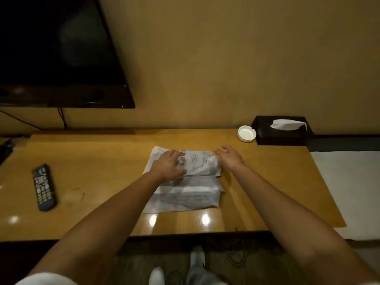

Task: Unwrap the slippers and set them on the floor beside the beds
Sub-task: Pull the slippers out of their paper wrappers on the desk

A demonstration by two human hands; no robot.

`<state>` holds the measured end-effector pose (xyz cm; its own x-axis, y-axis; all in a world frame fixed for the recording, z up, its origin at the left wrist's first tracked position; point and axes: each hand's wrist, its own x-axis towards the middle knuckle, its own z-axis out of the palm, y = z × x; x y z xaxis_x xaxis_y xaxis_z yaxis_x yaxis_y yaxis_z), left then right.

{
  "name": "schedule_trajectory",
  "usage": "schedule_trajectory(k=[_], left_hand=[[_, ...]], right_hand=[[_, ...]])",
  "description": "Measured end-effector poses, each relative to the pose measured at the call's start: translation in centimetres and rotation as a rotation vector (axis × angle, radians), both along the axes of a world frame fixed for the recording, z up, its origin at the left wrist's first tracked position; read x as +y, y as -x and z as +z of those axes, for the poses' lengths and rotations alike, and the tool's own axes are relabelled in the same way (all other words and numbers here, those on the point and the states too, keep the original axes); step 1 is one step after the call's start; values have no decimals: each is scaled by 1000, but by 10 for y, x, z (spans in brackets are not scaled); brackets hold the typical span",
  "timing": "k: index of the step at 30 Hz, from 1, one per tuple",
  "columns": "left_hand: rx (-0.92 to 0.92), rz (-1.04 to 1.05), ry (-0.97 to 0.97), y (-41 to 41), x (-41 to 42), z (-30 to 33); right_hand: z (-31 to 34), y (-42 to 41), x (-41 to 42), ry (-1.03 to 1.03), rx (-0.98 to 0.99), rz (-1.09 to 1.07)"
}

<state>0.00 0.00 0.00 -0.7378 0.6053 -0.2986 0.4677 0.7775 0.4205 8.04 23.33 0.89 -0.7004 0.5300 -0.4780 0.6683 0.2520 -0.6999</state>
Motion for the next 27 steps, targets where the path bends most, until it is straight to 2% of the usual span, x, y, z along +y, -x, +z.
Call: schedule_trajectory(k=[4, 9, 14, 20, 24, 27], left_hand=[[-110, 89, 72, -9, 3, -15], [-189, 134, 32, -16, 2, -26], [-166, 133, 60, -20, -2, -34], [-149, 137, 35, -10, -13, -36], [-140, 173, 11, -9, -19, -35], [-130, 208, -16, -7, -26, -33]], right_hand=[[-22, 1, 2, 68, -59, -23], [-38, 6, -2, 183, -64, -97], [-54, 13, -10, 296, -16, -254], [-45, 28, -21, 360, 44, -312], [-36, 39, -36, 423, 104, -294], [-28, 44, -45, 361, 120, -244]])
